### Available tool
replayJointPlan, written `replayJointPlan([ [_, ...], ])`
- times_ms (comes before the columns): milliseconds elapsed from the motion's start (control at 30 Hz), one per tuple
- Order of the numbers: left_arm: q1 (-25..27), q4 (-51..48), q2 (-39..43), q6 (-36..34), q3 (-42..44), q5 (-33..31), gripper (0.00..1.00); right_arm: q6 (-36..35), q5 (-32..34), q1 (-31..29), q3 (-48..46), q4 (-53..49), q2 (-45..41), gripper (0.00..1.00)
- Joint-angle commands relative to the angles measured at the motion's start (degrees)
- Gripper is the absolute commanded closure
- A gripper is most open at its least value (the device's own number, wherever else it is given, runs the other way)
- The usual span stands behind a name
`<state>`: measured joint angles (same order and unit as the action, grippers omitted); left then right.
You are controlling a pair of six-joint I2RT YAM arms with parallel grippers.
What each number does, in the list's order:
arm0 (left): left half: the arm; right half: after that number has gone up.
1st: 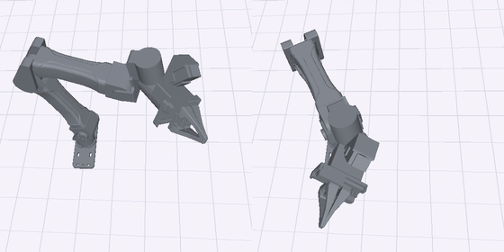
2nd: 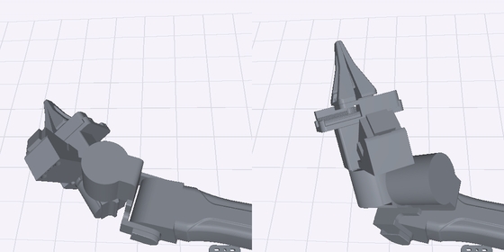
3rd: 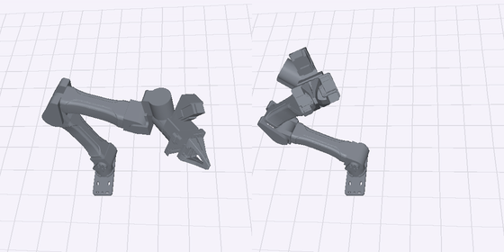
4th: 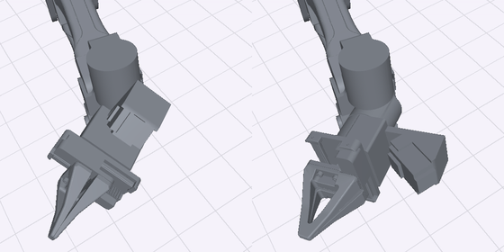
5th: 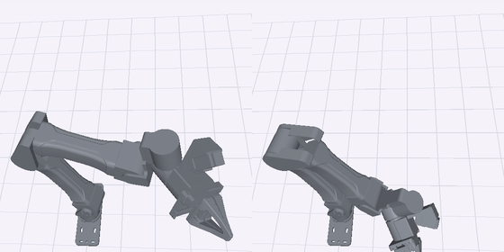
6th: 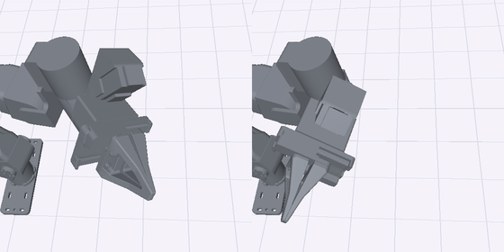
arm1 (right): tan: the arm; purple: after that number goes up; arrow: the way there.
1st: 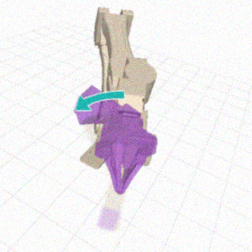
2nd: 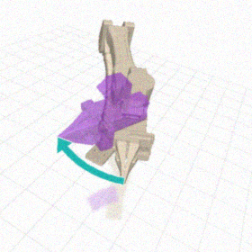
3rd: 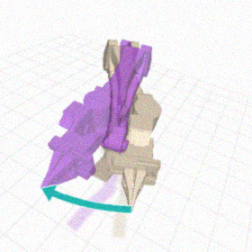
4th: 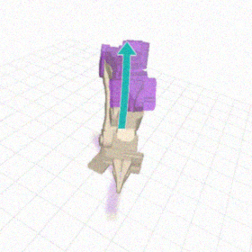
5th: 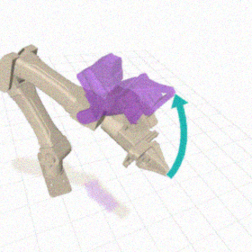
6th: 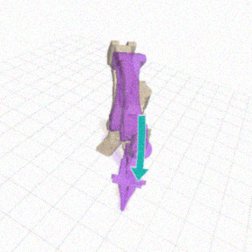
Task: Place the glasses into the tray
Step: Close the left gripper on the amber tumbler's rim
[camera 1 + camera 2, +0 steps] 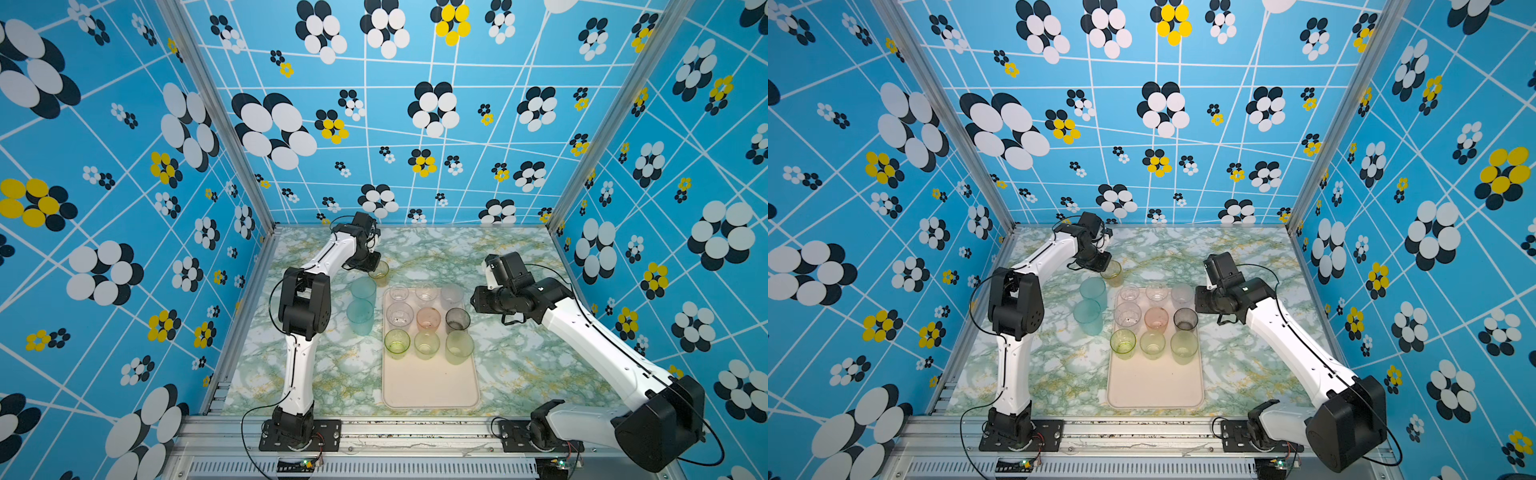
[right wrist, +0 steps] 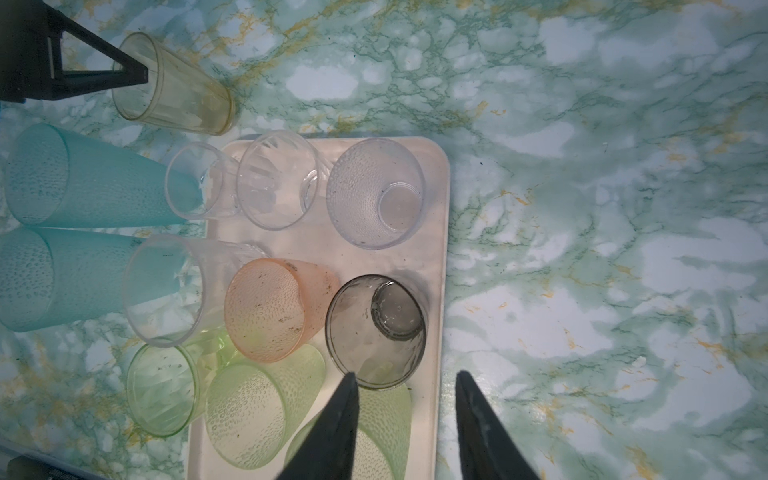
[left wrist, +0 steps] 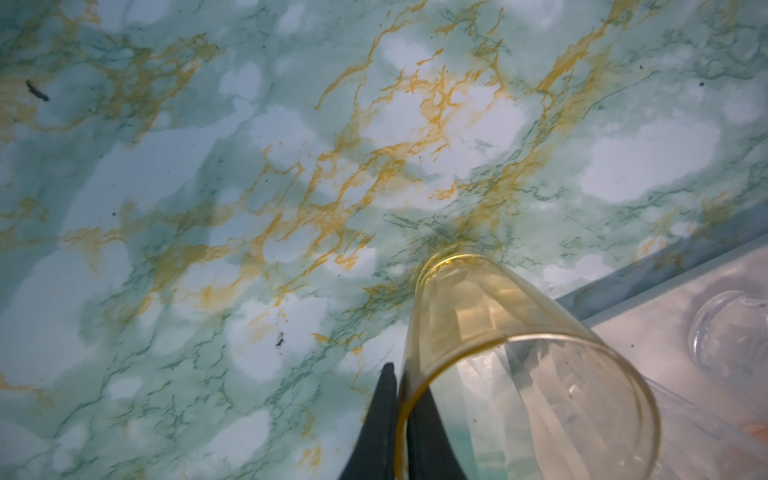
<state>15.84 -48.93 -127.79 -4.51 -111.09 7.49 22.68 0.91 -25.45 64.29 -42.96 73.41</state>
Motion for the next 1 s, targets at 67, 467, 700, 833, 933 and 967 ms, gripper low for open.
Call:
replayJointPlan([
  [67,0.3,-0.6,0.2,0.7,-2.0,1.2,0.93,-0.4,-0.2,0.3,-1.2,0.2,-1.2,0.59],
  [467,0.3,0.6,4.0,2.4,-2.0,-0.1,0.94,0.4,-0.1,0.3,-2.0,0.4,-1.9,0.60],
  [700,0.3,1.4,5.9,3.5,-3.5,-0.3,0.94,0.8,0.4,0.3,-2.7,0.3,-2.4,0.60],
  [833,0.4,1.5,7.3,4.2,-4.7,0.1,0.94,0.9,1.1,0.3,-2.8,0.1,-2.5,0.60],
  [933,0.6,1.1,9.3,4.5,-5.1,0.3,0.94,0.9,1.6,0.4,-3.0,0.1,-2.5,0.60],
  [967,0.8,0.9,10.0,4.5,-5.1,0.3,0.94,1.0,1.7,0.4,-2.9,0.1,-2.5,0.60],
])
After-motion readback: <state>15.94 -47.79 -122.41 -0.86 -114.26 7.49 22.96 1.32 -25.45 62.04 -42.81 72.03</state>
